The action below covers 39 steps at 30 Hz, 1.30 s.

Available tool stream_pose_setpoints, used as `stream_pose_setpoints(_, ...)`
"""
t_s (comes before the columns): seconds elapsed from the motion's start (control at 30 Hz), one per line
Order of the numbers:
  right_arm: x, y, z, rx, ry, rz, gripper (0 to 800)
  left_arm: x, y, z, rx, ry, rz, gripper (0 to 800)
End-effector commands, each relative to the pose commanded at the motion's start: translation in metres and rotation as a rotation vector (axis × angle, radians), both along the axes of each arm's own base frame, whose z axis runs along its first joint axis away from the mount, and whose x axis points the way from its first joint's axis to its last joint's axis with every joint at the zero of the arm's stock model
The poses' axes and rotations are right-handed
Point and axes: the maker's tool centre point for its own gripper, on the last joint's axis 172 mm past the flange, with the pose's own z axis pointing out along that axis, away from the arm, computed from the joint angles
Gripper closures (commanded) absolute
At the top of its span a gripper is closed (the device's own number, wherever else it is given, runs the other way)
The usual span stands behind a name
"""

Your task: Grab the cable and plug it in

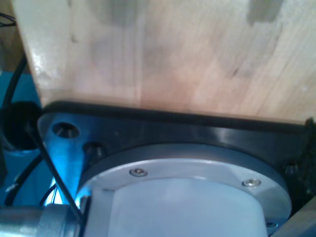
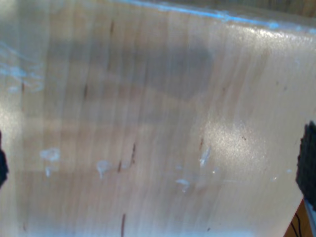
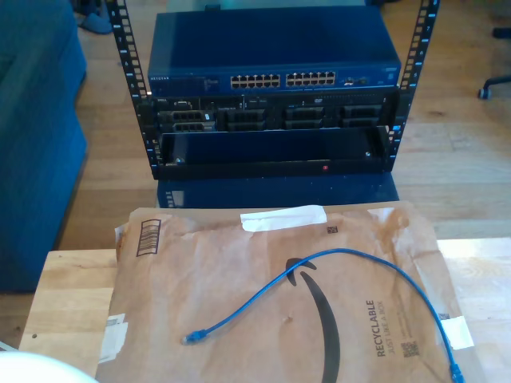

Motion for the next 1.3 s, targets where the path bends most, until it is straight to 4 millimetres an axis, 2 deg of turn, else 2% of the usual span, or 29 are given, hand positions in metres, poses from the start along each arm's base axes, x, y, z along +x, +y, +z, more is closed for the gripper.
stream_pose_setpoints(1.17, 0.0, 0.0, 0.0, 0.0, 0.0, 0.0, 1, 0.0, 0.0, 0.0, -0.002, -0.001, -0.001, 0)
stream_pose_setpoints(1.3, 0.003, -0.012, 0.01, -0.037, -0.006, -0.003, 1, -0.001, 0.001, 0.003, -0.003, 0.003, 0.003, 0)
